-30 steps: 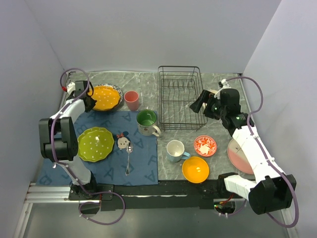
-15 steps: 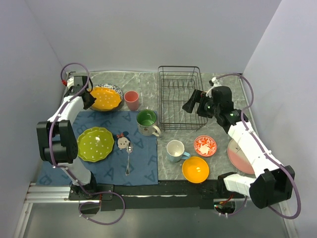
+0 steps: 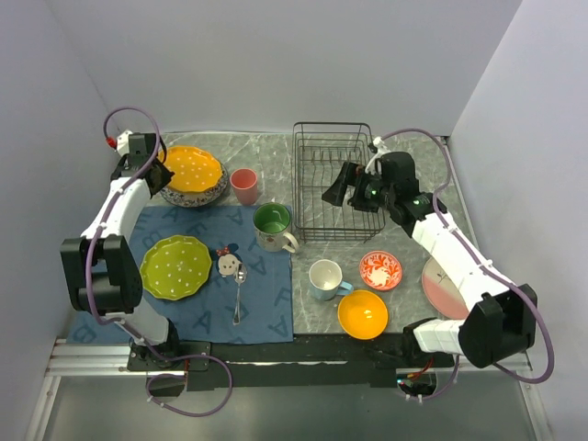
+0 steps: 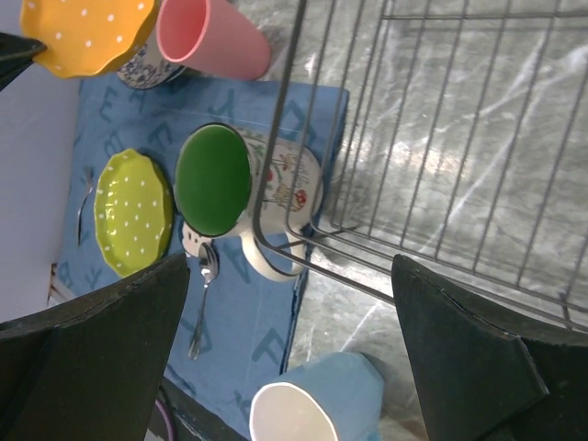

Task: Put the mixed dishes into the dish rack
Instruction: Grab a plate with the left arm, then pass the plate from the left arm to the right

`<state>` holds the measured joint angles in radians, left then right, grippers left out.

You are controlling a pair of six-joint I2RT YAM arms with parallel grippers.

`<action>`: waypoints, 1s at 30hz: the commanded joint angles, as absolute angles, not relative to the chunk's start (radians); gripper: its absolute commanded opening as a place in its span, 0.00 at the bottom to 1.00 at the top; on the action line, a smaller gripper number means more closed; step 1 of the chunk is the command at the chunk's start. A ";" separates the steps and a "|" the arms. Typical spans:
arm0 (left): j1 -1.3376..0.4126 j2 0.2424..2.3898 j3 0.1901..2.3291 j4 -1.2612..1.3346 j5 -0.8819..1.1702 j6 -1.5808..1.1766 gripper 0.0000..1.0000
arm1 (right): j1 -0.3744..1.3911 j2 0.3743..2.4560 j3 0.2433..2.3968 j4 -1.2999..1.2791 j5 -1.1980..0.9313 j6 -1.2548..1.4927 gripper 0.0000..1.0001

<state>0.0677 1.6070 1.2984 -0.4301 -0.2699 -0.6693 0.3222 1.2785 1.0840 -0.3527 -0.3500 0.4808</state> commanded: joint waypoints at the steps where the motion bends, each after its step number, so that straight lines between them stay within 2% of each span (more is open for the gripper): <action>1: 0.064 1.493 1.393 -0.295 -0.242 -0.683 0.01 | 0.354 1.295 1.154 -0.324 -0.364 0.463 0.98; 17: -0.031 1.295 1.408 -0.285 -0.009 -0.565 0.01 | 0.436 1.344 1.261 -0.292 -0.399 0.471 0.98; 30: -0.140 1.226 1.327 -0.201 0.210 -0.661 0.01 | 0.469 1.385 1.258 -0.186 -0.439 0.566 0.98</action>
